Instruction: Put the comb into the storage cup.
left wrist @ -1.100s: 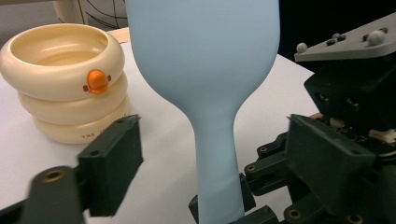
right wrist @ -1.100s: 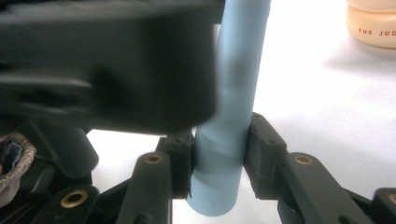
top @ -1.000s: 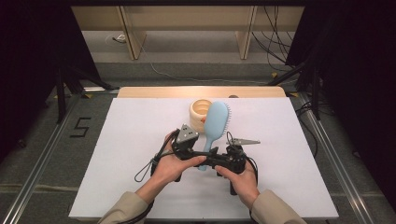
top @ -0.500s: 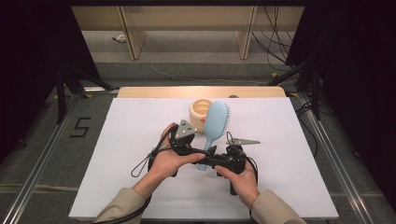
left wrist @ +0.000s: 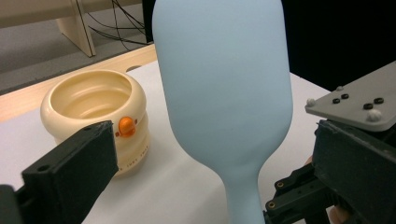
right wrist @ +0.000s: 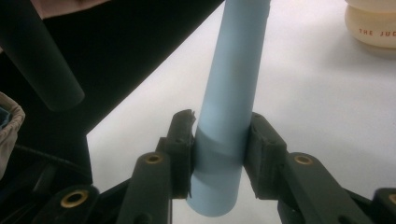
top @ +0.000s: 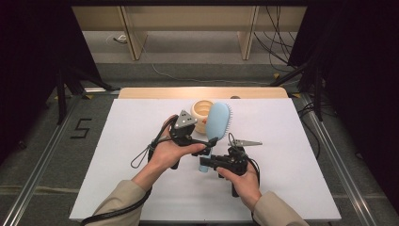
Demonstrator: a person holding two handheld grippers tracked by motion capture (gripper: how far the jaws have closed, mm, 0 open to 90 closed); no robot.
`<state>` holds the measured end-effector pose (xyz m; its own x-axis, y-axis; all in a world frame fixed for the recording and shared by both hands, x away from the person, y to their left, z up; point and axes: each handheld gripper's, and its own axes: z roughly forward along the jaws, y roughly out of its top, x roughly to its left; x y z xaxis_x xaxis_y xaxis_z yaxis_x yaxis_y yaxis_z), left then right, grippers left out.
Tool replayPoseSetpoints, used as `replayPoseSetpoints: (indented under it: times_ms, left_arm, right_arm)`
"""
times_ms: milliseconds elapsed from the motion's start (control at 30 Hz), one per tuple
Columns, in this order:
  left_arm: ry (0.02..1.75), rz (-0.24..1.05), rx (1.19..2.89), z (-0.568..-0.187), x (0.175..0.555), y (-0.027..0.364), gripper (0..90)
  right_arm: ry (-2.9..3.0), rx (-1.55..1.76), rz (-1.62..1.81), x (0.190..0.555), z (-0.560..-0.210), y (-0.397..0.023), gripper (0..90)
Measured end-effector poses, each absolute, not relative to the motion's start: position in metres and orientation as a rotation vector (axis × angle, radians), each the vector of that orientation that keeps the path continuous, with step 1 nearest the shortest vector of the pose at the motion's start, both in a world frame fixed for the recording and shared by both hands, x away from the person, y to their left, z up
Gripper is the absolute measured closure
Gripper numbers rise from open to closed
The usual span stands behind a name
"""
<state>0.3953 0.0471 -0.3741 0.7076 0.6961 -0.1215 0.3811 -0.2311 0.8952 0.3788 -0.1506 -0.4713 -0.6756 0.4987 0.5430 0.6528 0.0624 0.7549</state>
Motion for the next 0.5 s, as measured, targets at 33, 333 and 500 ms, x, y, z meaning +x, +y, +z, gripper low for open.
replayPoseSetpoints:
  times_ms: [33, 333, 500]
  left_arm:
    - [0.84, 0.373, 1.853, -0.373, 0.396, 0.047, 0.0]
    - [0.855, 0.378, 1.851, -0.365, 0.405, 0.043, 0.0]
    - [0.859, 0.37, 1.844, -0.361, 0.41, 0.041, 0.0]
  right_arm:
    - [-2.184, -1.195, -1.679, 0.379, -0.471, -0.151, 66.2]
    - [-2.179, -1.196, -1.679, 0.378, -0.471, -0.151, 66.2]
    - [-2.178, -1.192, -1.68, 0.379, -0.471, -0.151, 66.2]
